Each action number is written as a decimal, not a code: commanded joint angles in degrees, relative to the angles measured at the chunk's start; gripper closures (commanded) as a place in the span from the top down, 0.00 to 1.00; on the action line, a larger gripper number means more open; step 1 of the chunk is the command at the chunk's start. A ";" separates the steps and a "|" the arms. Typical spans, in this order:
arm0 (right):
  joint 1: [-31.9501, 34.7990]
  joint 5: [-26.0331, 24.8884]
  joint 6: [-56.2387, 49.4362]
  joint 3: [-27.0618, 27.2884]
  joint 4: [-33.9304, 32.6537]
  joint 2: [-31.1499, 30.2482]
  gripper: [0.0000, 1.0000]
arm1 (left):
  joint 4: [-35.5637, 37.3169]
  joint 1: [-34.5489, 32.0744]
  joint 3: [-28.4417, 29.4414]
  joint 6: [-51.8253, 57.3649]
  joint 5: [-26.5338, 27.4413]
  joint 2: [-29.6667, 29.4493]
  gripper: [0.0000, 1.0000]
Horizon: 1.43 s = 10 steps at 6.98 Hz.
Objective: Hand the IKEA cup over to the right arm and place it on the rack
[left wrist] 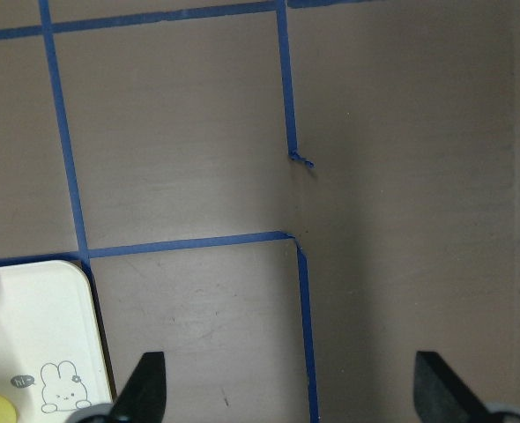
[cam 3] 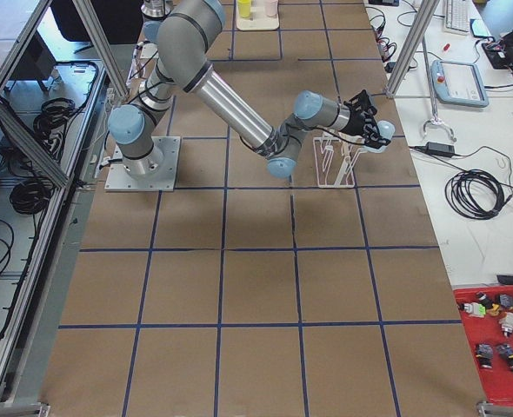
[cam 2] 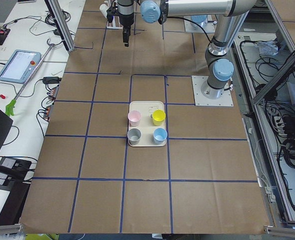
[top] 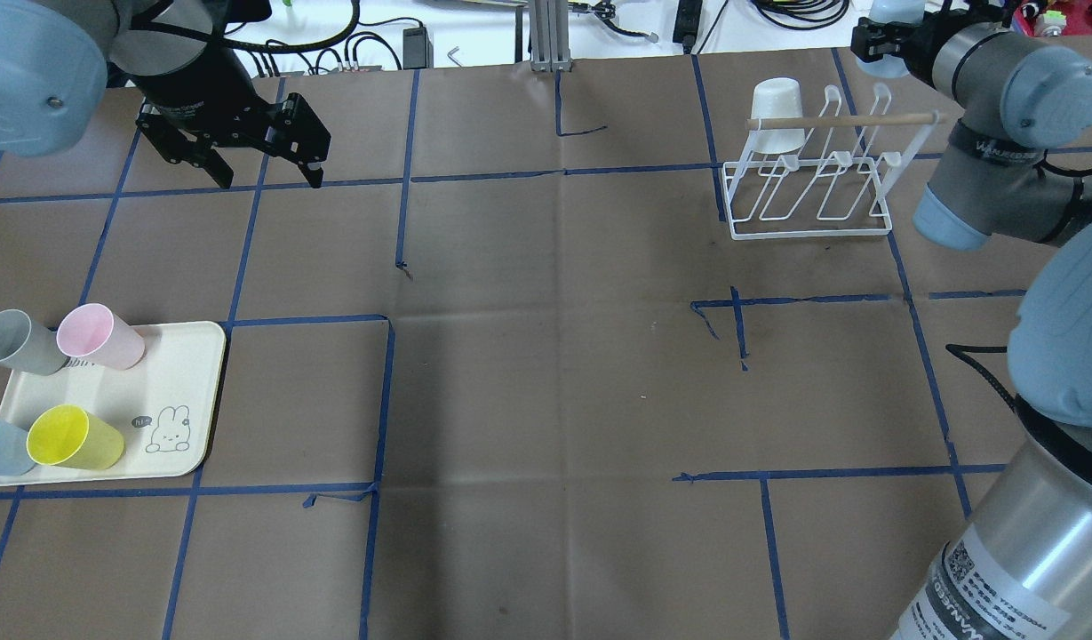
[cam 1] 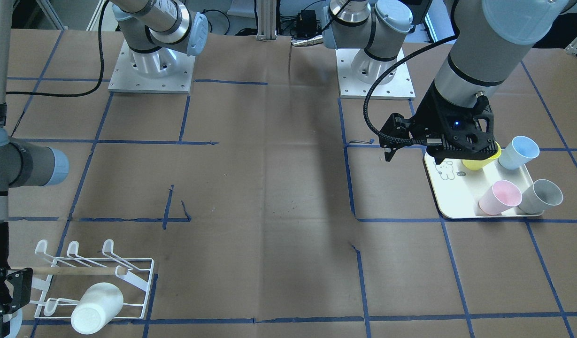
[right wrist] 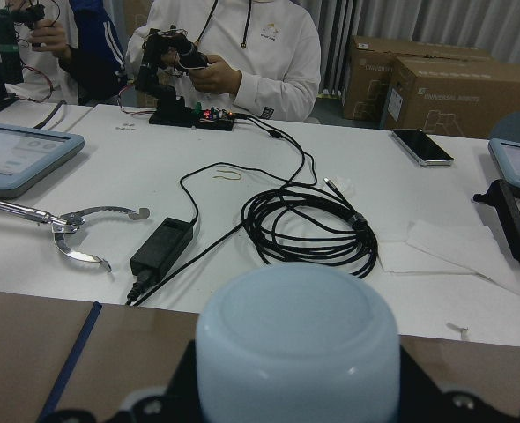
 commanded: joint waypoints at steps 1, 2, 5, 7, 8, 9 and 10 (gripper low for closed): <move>-0.04 -0.09 -0.04 2.28 -1.02 -0.34 0.18 | 0.22 -0.17 -0.11 -0.70 -0.10 0.20 0.99; -0.12 -0.17 -0.13 3.16 -1.02 -0.95 0.18 | 0.22 -0.70 -0.11 -0.70 -0.10 0.37 0.99; -0.83 -0.44 -0.21 4.74 -0.93 -1.40 0.18 | 0.13 -2.29 -0.19 -2.10 0.17 0.72 0.99; -1.35 -0.70 -0.22 4.84 -0.84 -1.40 0.29 | 0.13 -1.76 -0.20 -1.49 -0.01 0.82 0.99; -1.27 -0.88 0.65 4.84 -0.23 -1.31 0.99 | 0.22 -1.67 -0.20 -1.49 0.08 0.82 0.99; -1.27 -0.96 0.75 4.75 -0.23 -1.40 1.00 | 0.22 -1.58 -0.20 -1.49 0.08 0.82 0.99; -1.27 -0.97 0.75 4.75 -0.23 -1.40 1.00 | 0.13 -1.58 -0.28 -1.49 0.08 0.82 0.99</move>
